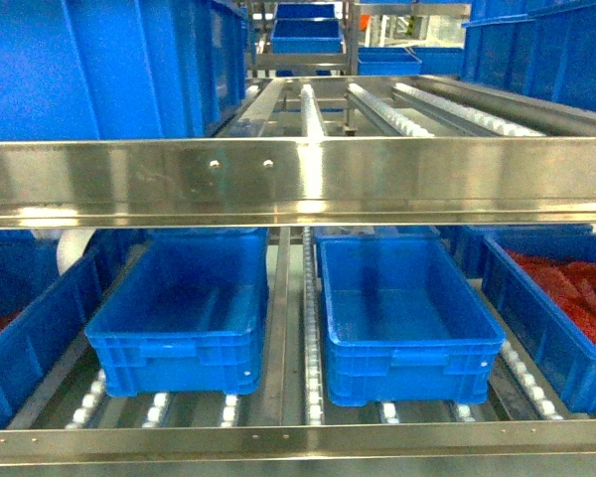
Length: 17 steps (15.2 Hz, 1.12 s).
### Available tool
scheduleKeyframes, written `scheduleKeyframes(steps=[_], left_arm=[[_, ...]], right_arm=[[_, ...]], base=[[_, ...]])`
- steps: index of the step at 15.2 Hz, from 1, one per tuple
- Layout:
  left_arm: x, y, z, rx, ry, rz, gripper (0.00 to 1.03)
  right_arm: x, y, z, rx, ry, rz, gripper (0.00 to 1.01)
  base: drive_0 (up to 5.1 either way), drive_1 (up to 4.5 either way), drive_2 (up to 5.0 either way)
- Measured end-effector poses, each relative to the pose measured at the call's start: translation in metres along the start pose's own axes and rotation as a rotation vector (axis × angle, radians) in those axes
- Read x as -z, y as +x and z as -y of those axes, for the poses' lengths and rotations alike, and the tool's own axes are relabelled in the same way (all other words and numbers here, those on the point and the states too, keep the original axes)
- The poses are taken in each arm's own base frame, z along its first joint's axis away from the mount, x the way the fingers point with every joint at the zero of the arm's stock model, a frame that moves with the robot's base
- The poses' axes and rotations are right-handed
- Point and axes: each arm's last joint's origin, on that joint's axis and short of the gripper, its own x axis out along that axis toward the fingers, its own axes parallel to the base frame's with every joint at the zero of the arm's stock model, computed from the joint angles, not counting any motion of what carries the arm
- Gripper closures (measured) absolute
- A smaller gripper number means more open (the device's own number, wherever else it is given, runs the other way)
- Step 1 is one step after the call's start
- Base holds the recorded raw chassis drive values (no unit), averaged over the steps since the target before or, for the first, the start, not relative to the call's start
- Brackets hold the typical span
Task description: Sort blue parts and orange caps into right shelf containers
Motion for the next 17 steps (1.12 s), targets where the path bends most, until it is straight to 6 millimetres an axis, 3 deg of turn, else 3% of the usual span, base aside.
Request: scheduleKeyframes(steps=[2,17], left_arm=[[-0.0001,0.0000,0.0000,0.000,0.000,0.001,0.62],[-0.0004,0.0000,0.0000,-0.001,0.000,0.004,0.62]], right_arm=[[-0.0002,0.0000,0.0000,0.000,0.000,0.002,0.62],[-0.0003,0.0000,-0.0001,-0.004,0.000,0.005,0.62]], base=[[-5.0,2.42,2.4],[0.0,0.00,0.0]])
